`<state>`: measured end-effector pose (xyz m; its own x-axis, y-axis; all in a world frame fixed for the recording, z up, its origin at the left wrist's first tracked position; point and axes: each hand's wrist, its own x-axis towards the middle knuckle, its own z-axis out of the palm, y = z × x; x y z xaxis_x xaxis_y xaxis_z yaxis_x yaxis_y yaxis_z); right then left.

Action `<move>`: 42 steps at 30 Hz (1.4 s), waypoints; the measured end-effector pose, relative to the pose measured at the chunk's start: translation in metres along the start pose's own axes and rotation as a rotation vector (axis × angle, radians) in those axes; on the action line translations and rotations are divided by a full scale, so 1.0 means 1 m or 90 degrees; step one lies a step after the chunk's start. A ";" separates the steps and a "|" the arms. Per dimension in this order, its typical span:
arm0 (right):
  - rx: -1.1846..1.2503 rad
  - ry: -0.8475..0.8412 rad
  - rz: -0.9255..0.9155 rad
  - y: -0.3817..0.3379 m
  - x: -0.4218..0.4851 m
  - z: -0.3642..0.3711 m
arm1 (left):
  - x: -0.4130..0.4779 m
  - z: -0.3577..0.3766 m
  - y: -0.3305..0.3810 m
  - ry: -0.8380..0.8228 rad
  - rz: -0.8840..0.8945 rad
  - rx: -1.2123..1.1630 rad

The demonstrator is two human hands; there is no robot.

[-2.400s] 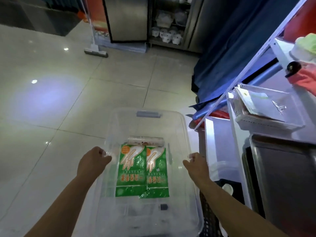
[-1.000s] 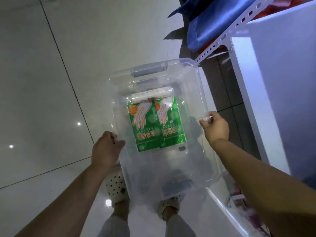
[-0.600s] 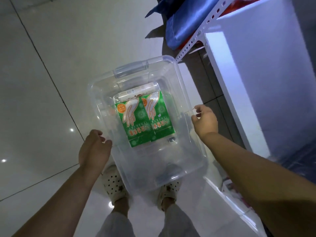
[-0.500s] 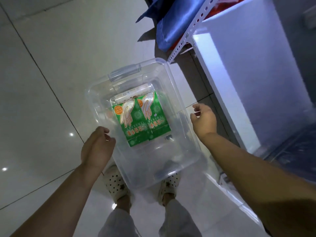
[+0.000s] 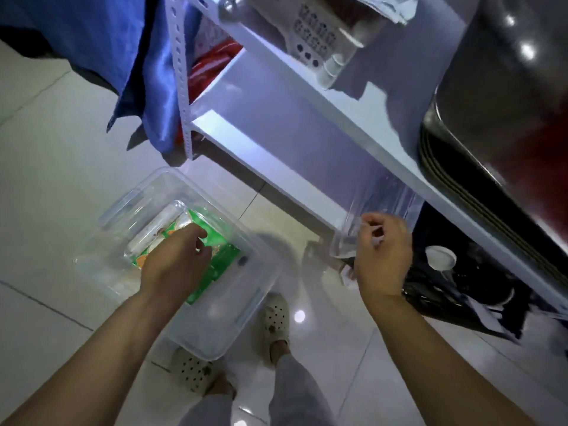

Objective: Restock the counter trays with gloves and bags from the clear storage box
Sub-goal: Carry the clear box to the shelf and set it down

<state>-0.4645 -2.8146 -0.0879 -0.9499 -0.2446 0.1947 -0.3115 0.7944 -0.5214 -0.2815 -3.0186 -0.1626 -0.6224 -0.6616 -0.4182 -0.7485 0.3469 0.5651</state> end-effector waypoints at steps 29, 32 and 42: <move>-0.084 -0.196 -0.164 0.007 -0.085 -0.021 | -0.075 -0.027 0.060 0.042 0.235 0.174; -0.067 -0.236 -0.217 -0.008 -0.106 -0.020 | -0.069 -0.046 0.050 0.080 0.329 0.271; -0.182 -0.325 -0.462 -0.005 -0.161 0.056 | -0.008 -0.061 -0.048 -0.148 0.488 0.539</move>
<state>-0.3117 -2.8103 -0.1636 -0.4434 -0.8958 -0.0317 -0.8795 0.4416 -0.1772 -0.2263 -3.0704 -0.1434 -0.9391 0.0210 -0.3429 -0.0172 0.9940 0.1081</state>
